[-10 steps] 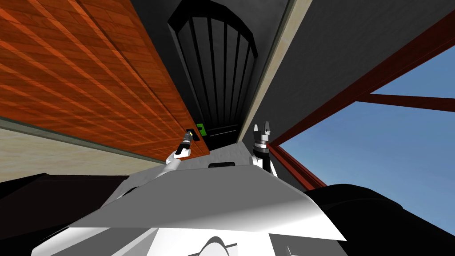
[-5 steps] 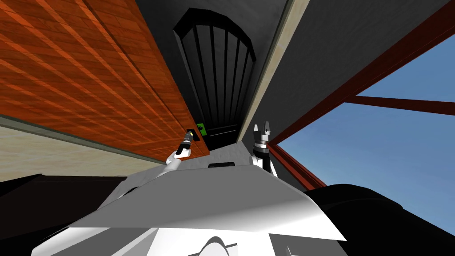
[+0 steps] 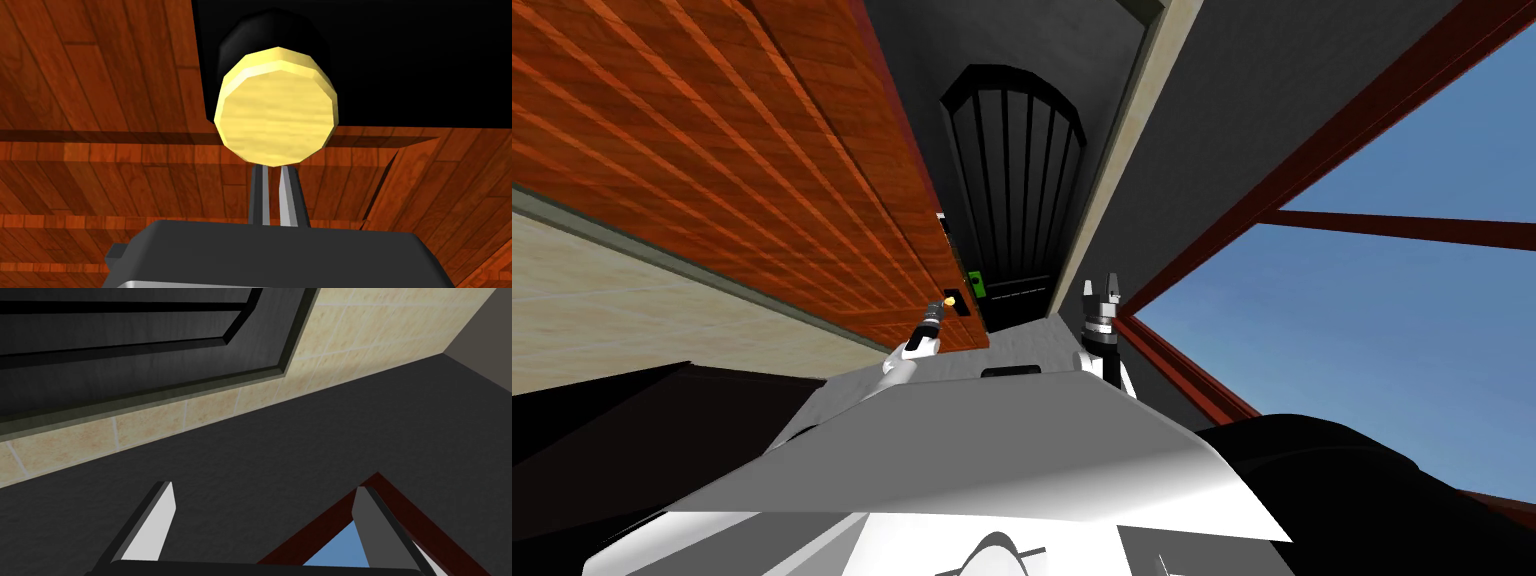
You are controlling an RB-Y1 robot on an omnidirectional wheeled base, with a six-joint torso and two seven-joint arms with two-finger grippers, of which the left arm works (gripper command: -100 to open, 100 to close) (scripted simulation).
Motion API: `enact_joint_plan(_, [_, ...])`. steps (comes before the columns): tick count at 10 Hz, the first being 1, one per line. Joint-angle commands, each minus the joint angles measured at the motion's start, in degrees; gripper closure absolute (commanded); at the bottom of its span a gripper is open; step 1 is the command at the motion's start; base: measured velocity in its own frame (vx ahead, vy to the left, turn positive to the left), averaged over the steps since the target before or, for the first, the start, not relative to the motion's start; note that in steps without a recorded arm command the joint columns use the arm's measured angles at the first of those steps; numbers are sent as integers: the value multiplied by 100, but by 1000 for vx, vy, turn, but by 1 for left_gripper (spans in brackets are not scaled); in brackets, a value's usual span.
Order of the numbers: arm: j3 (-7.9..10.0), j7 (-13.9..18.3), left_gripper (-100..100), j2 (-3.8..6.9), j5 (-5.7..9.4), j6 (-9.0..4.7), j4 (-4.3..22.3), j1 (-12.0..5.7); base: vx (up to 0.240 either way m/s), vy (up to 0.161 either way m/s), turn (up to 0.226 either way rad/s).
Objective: Pull the door open
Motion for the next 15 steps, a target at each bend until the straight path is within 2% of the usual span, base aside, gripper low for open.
enact_joint_plan(1, [-96,77,100,63,-7,42,-76,69,-238,123,-37])
enact_joint_plan(2, [-133,81,-100,49,-10,27,-99,43,-243,55,-70])
enact_joint_plan(8, [-477,260,-100,95,-39,77,-407,61,-194,-32,-46])
enact_joint_plan(10, [-480,256,-100,86,-41,88,-421,55,-147,1,-19])
enact_joint_plan(15, [-399,194,-100,30,-49,36,-304,-21,169,27,-25])
